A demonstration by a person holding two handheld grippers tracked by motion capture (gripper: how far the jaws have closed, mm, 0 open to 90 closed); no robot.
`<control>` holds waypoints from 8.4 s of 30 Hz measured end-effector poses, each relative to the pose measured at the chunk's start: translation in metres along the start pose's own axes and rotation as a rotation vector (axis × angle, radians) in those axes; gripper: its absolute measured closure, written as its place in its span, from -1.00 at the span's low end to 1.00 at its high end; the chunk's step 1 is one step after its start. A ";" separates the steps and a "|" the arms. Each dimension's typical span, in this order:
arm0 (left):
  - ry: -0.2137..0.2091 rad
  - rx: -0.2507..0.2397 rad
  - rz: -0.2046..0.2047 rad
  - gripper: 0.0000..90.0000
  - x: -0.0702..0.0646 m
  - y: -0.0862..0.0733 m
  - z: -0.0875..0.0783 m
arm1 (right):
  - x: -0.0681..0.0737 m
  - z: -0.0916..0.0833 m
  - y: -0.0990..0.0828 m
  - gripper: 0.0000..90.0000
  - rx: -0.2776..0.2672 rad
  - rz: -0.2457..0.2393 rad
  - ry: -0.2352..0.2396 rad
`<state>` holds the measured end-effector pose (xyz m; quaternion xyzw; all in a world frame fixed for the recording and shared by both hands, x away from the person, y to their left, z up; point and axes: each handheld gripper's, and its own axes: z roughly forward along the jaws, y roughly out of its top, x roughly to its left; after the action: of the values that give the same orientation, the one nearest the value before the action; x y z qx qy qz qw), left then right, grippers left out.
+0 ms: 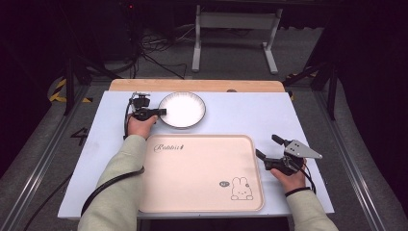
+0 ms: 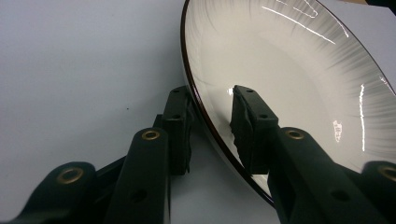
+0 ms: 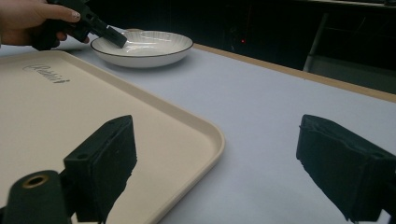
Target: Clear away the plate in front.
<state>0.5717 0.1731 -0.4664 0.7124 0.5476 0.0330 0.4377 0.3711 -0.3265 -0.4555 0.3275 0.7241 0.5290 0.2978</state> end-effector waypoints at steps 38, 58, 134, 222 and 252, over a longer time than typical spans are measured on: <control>0.056 -0.054 -0.115 0.88 -0.026 0.021 -0.013 | 0.000 0.000 0.000 -0.72 0.000 0.003 -0.001; 0.065 -0.078 -0.014 0.86 -0.064 0.046 -0.041 | -0.001 0.000 0.000 -0.72 -0.002 0.008 0.001; -0.303 0.084 0.186 0.85 -0.119 -0.038 -0.117 | -0.004 -0.003 -0.002 -0.96 -0.033 0.024 0.038; -0.359 0.253 0.171 0.58 -0.101 -0.074 -0.037 | -0.008 0.000 -0.002 -0.91 -0.009 0.041 0.102; -0.321 -0.218 0.391 -0.41 -0.088 -0.096 -0.115 | -0.010 0.002 -0.001 -0.92 0.015 0.053 0.123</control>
<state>0.4042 0.1712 -0.4210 0.7493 0.3165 0.0623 0.5784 0.3788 -0.3329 -0.4559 0.3159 0.7360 0.5503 0.2360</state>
